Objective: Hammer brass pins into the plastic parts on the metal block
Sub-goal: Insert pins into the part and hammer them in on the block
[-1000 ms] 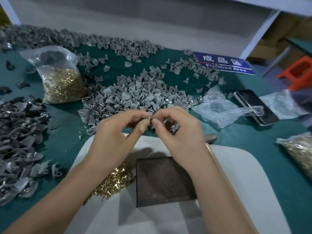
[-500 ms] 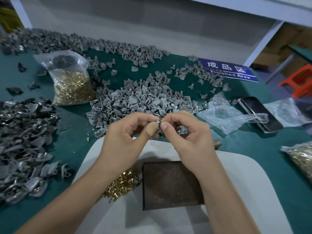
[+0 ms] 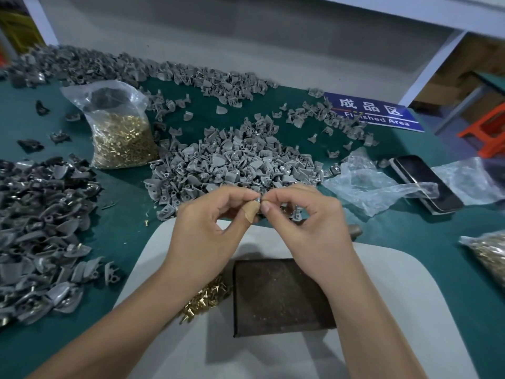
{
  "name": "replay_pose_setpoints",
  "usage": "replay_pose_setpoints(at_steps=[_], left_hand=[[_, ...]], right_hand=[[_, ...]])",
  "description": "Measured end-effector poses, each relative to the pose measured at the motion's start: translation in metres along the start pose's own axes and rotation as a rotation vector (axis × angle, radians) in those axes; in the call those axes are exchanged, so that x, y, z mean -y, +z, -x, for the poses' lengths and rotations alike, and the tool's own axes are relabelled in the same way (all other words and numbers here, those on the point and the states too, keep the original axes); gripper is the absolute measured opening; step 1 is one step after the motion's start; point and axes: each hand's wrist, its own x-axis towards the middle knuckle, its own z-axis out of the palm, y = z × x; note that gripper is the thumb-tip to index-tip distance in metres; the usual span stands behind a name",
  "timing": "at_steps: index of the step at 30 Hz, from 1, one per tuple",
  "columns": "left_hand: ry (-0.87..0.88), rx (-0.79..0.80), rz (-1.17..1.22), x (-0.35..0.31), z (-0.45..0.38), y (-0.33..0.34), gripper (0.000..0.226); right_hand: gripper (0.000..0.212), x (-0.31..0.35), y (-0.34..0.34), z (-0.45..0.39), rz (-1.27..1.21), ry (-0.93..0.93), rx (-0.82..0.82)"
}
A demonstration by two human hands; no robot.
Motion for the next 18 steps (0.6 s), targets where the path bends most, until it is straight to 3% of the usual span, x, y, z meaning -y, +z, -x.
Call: replay_pose_setpoints(at_steps=[6,18], left_hand=[[-0.049,-0.026,0.116,-0.001,0.0,0.0,0.017],[-0.115,0.062,0.077,-0.02,0.0,-0.004,0.011]], right_hand=[[0.007,0.003,0.0,0.0,-0.182,0.067,0.018],[0.015,0.007,-0.005,0.012,-0.103,0.024,-0.057]])
